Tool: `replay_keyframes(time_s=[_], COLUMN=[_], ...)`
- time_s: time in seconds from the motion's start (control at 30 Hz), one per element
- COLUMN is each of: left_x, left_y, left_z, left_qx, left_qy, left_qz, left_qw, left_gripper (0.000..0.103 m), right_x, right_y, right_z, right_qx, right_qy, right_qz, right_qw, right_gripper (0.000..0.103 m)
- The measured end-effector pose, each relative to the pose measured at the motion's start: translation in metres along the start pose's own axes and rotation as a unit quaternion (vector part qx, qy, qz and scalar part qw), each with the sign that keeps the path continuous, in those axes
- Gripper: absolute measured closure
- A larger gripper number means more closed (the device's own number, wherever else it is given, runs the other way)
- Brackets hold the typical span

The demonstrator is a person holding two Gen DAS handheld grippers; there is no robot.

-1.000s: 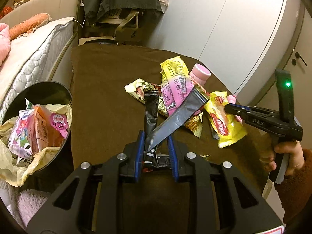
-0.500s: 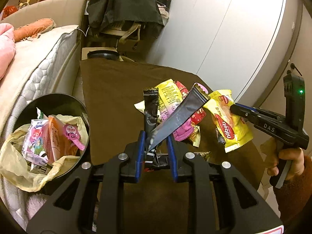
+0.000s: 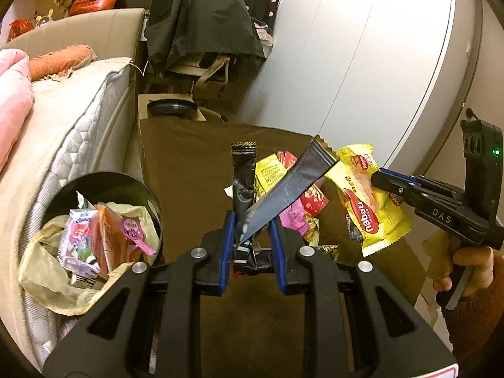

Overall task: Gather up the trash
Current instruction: 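Carry the grey wrappers and yellow Nabati bag over the bin with both grippers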

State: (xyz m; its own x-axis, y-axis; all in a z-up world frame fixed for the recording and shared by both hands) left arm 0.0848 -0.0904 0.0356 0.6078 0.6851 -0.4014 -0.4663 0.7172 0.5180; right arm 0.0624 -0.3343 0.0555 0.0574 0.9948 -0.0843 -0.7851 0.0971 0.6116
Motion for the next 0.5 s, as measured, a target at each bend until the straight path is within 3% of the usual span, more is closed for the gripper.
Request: replay_keyframes(time_s=[0.5], left_x=[0.002], left_y=[0.049], left_z=[0.018], left_qx=[-0.036], left_qy=[-0.033], left_qz=[0.046], left_qw=[0.9977], left_gripper=[0.082], right_x=[0.049], right_y=[0.021], right_z=[0.026], right_qx=[-0.037], right_qy=[0.033], right_qz=[0.032], right_qw=[0.998], right_gripper=[0.090])
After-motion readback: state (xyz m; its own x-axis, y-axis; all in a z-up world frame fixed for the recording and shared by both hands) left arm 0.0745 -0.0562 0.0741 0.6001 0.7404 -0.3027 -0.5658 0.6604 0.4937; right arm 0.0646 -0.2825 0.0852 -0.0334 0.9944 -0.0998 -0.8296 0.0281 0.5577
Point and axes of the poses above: each gripper's, at about its wrist camera, not at the fingertips, and y roughly against the way its jaws point, x to its left, z to its top, the point moved 1 cm from there along -y, roughly the way its jaws point, and after that the axes turned 14 degrees about -z, right-handed, at the moved point
